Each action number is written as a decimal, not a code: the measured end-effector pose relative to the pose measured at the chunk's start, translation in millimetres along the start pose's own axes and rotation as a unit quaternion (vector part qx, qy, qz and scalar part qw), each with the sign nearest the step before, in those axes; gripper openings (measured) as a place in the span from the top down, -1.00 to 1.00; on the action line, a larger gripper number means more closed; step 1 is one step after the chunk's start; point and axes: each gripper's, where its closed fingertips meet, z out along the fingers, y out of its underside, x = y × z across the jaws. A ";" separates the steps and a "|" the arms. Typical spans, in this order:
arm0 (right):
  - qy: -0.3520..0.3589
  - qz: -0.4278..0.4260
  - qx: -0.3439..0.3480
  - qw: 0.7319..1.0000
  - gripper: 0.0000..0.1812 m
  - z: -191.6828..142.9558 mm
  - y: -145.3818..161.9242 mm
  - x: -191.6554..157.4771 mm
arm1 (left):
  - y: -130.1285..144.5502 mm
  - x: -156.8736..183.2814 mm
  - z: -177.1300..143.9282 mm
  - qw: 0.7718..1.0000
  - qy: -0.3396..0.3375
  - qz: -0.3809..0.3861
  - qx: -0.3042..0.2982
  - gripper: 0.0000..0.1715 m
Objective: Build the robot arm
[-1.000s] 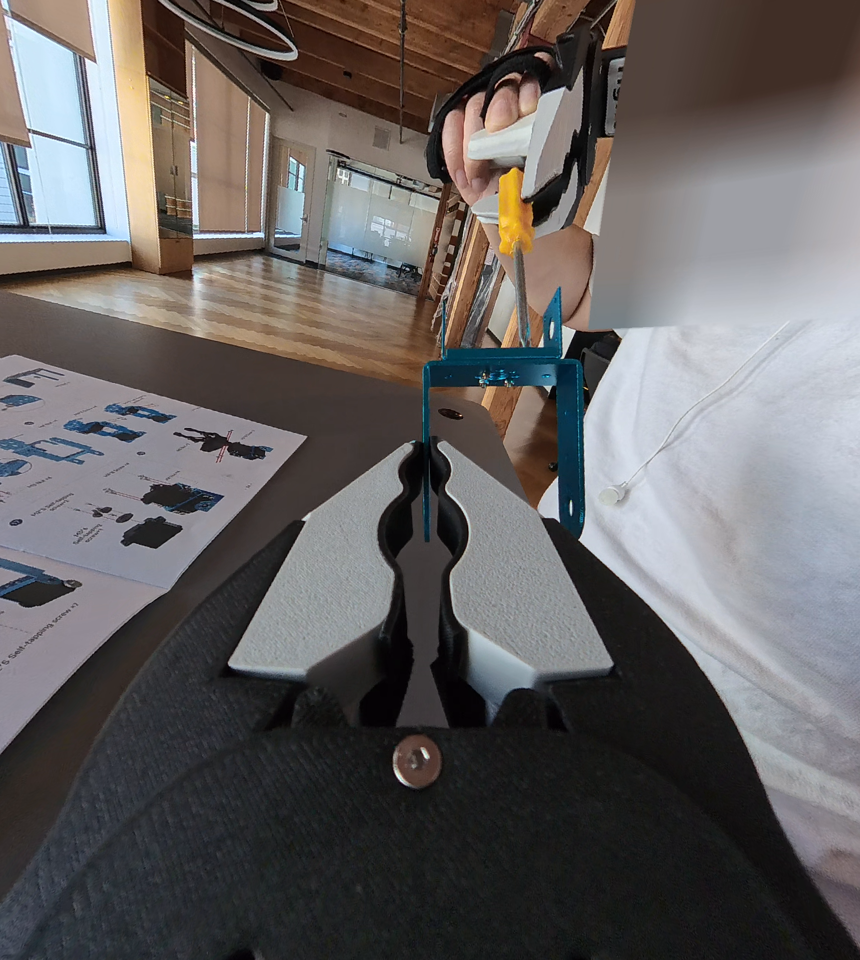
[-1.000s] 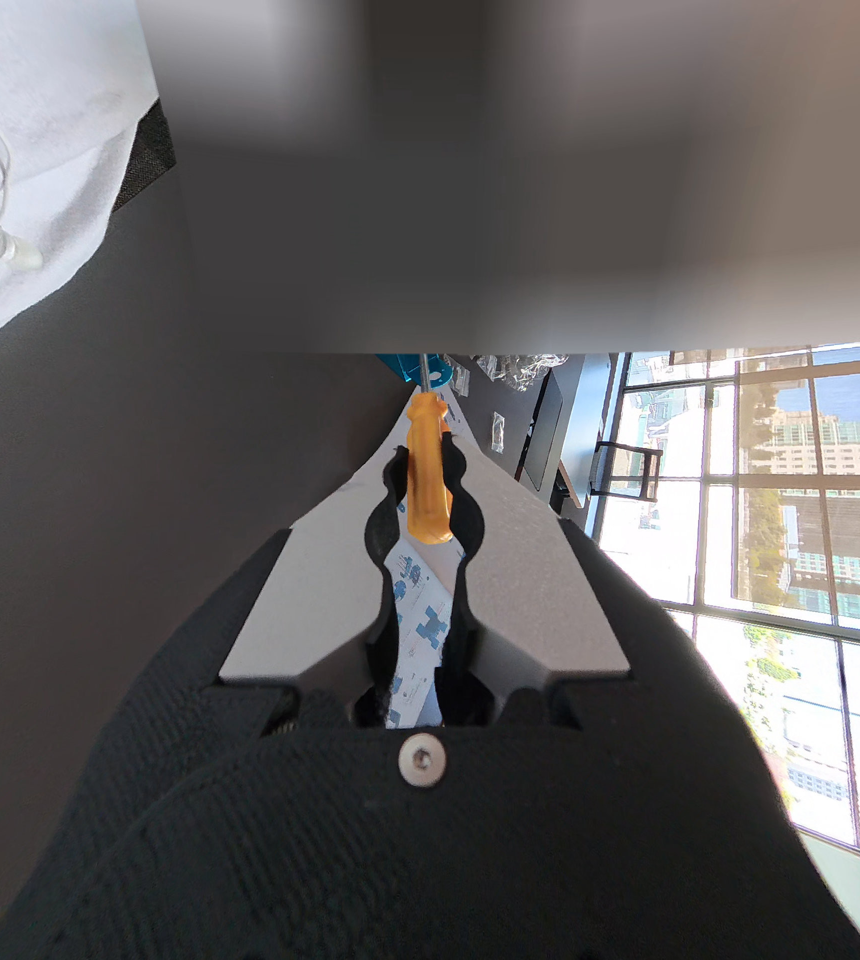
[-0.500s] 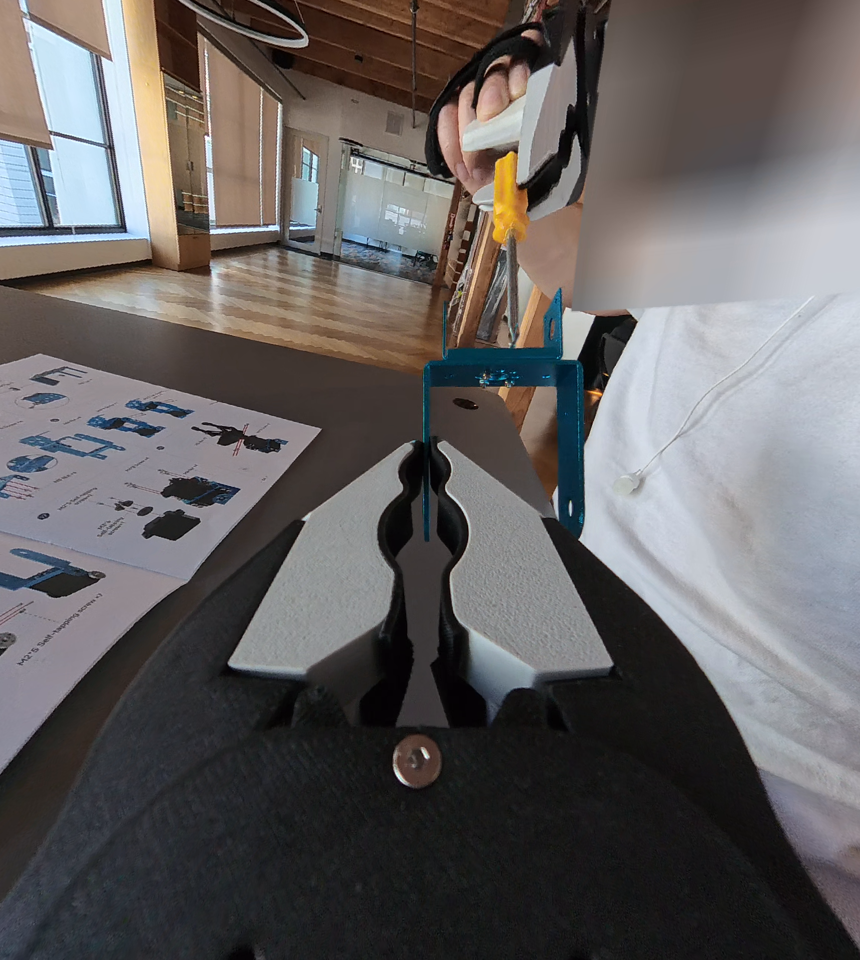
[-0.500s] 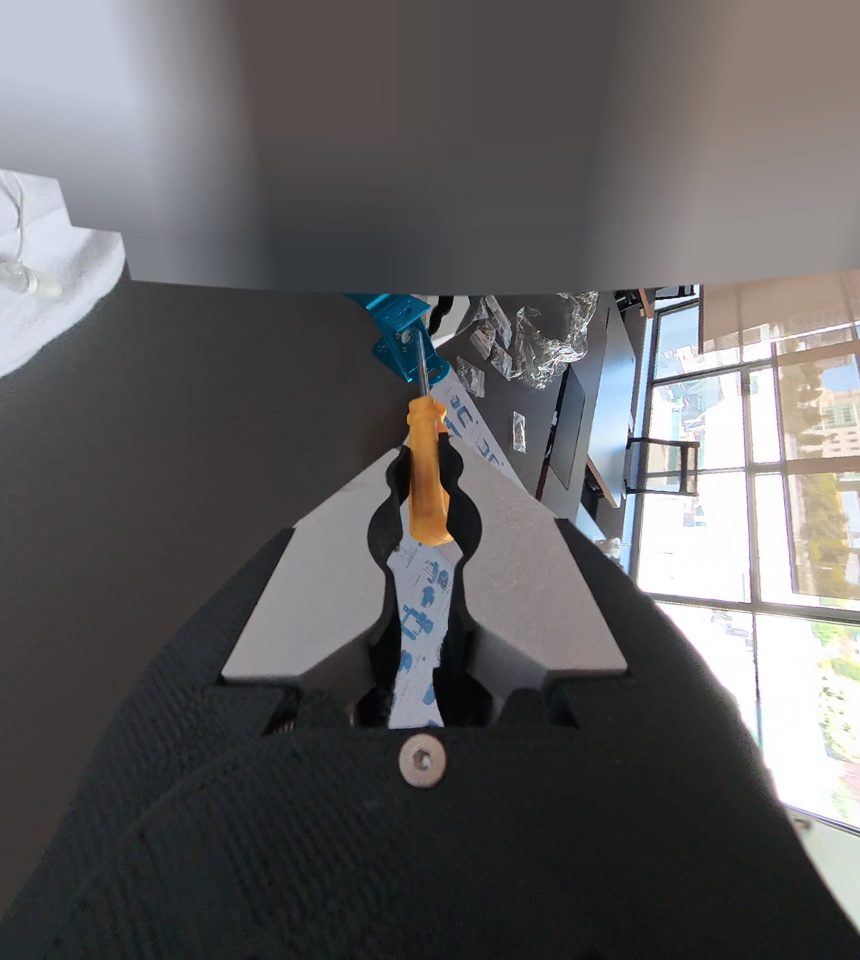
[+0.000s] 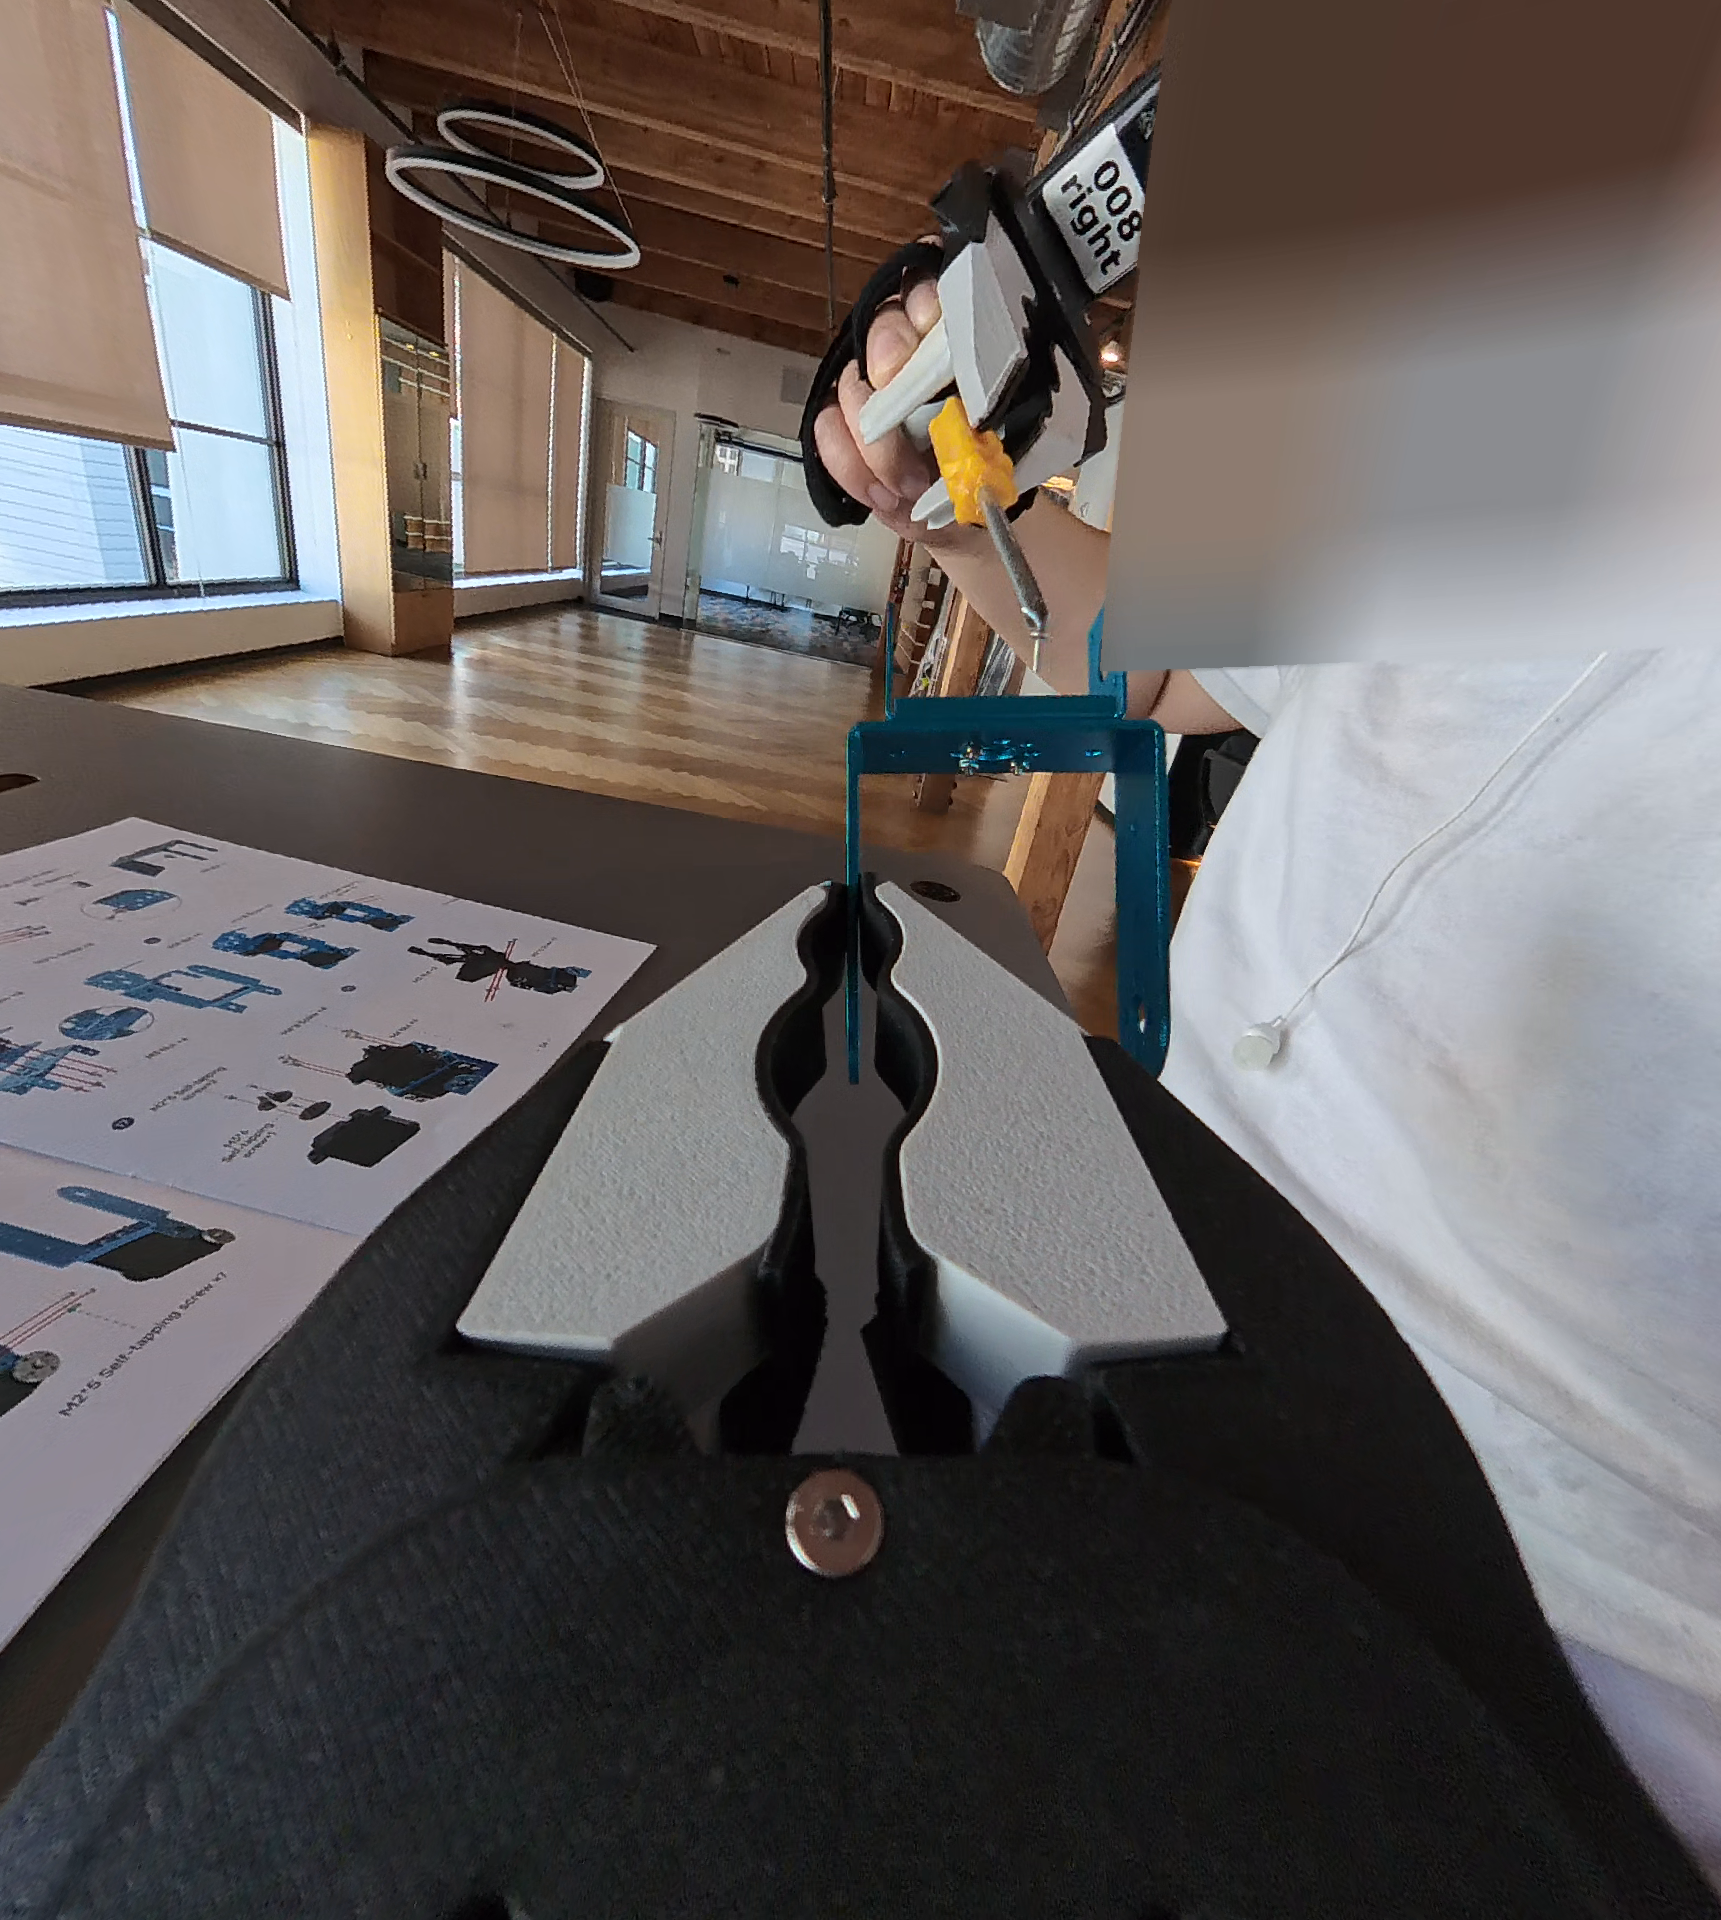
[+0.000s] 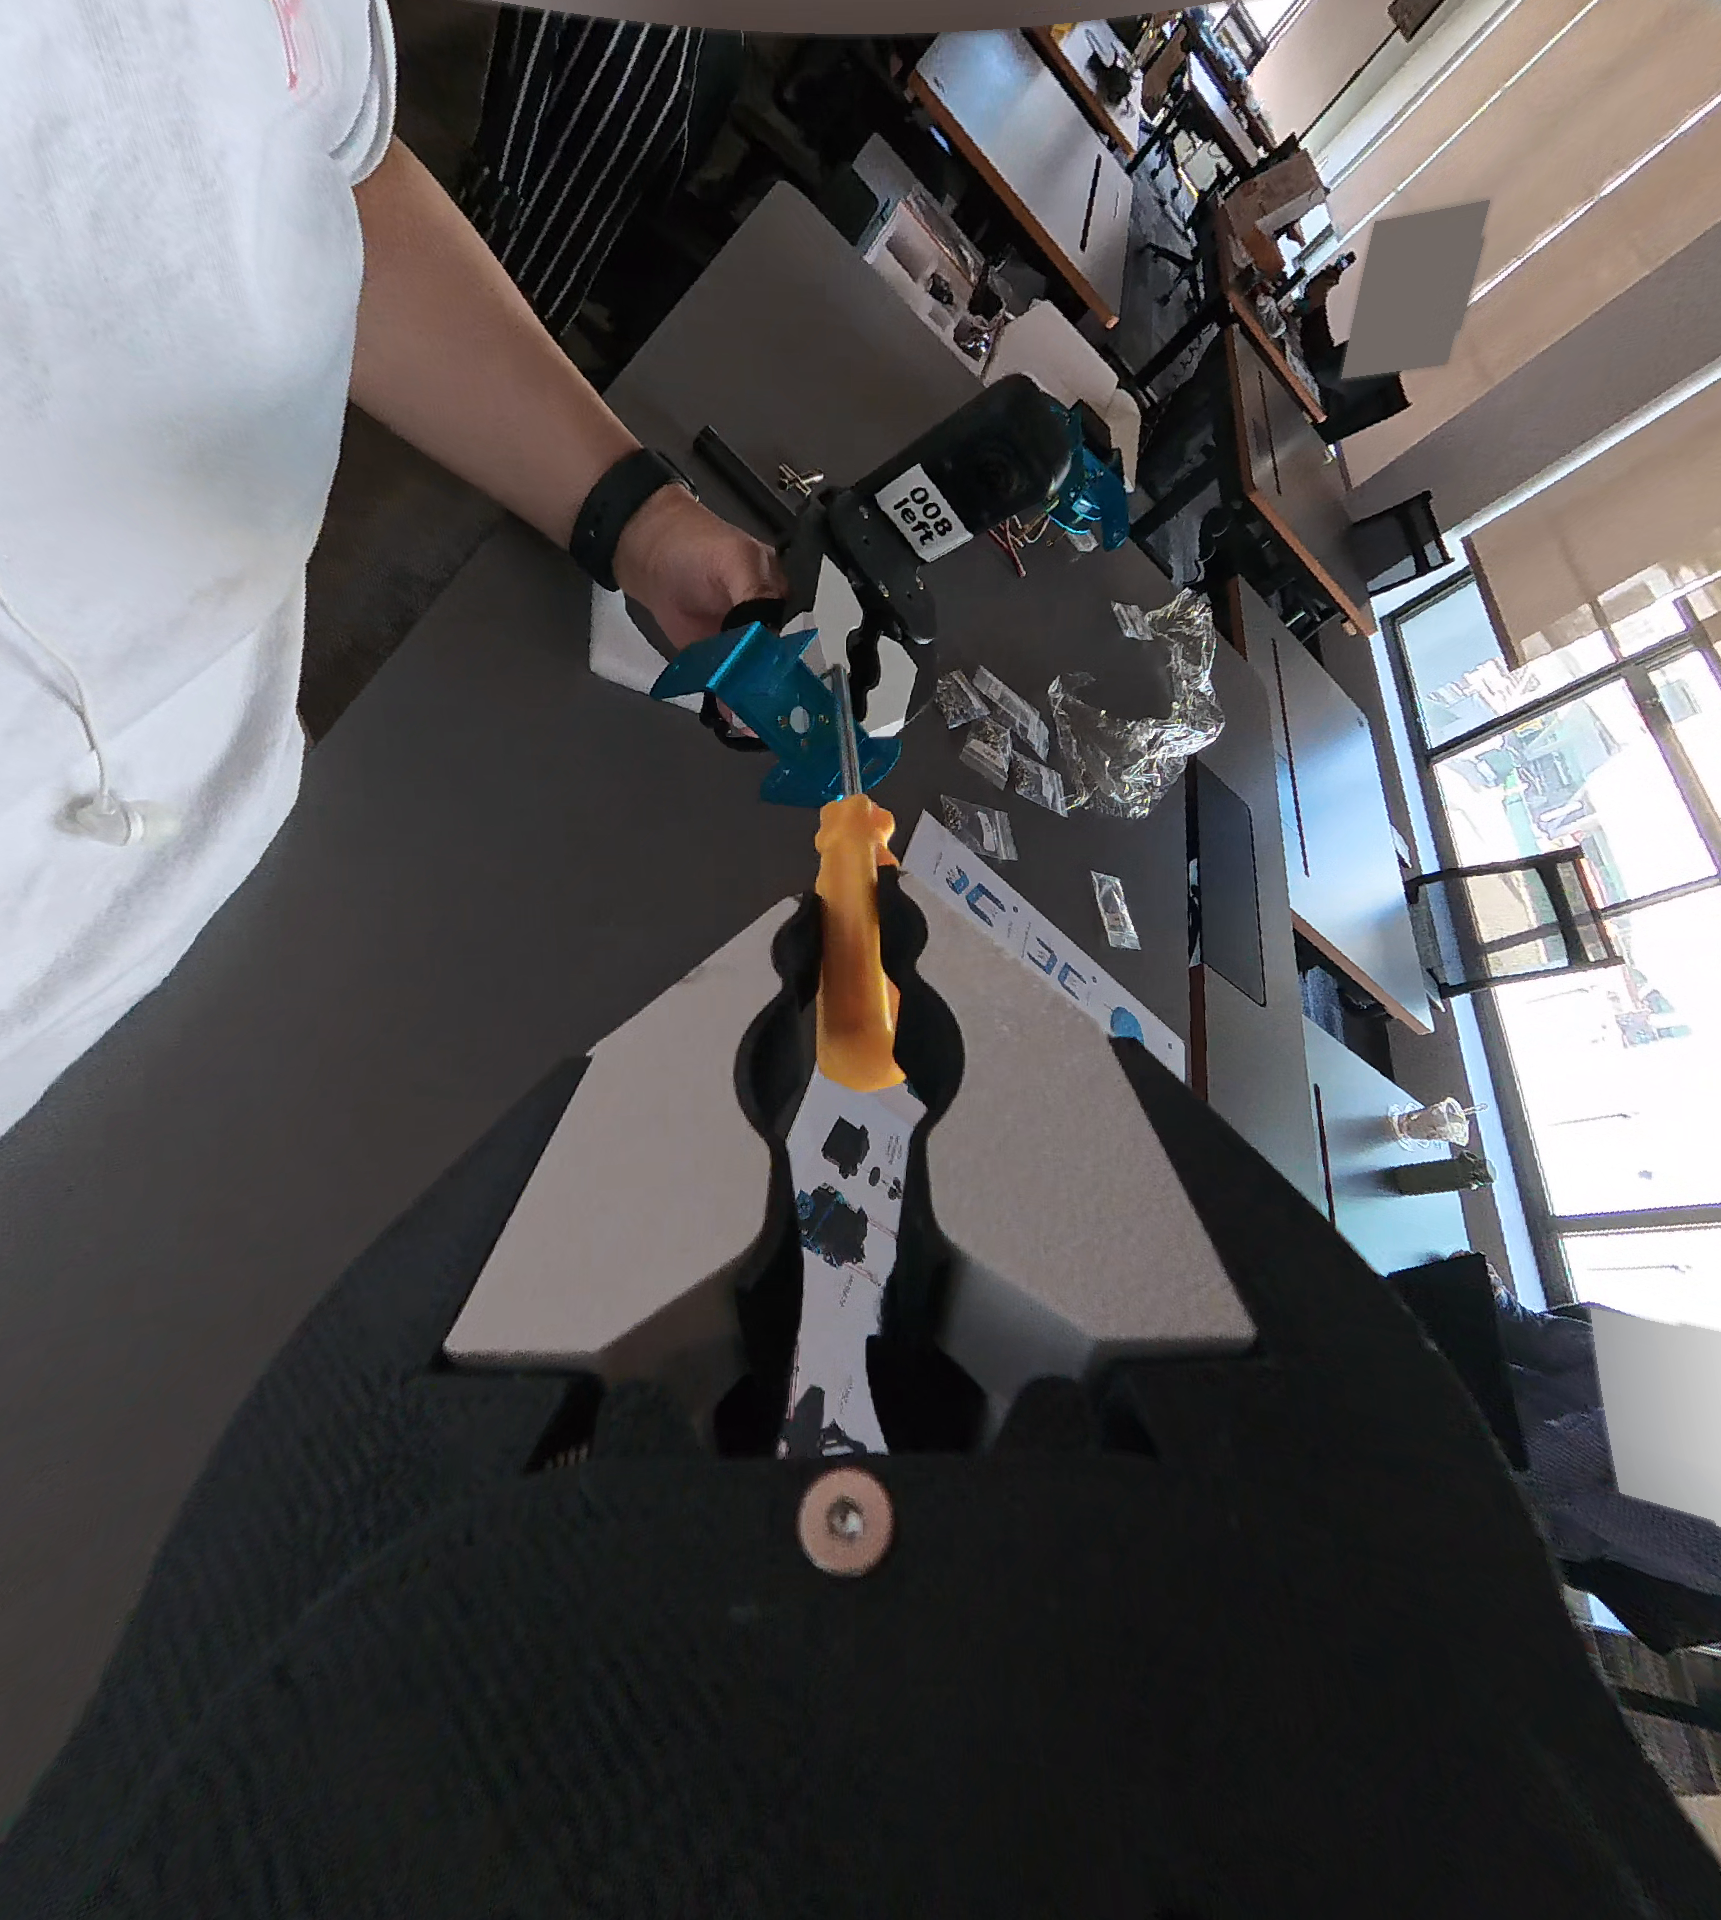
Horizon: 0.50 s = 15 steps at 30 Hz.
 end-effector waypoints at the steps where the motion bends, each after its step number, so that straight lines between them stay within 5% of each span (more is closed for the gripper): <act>1: 0.001 0.002 0.002 1.000 0.90 0.5 0.0 0.2 | -0.2 -0.1 -0.1 1.000 -0.002 0.001 0.002 1.00; 15: 0.003 0.009 0.012 1.000 0.90 3.8 0.0 -0.4 | -5.1 0.6 -2.4 1.000 0.002 -0.002 0.016 1.00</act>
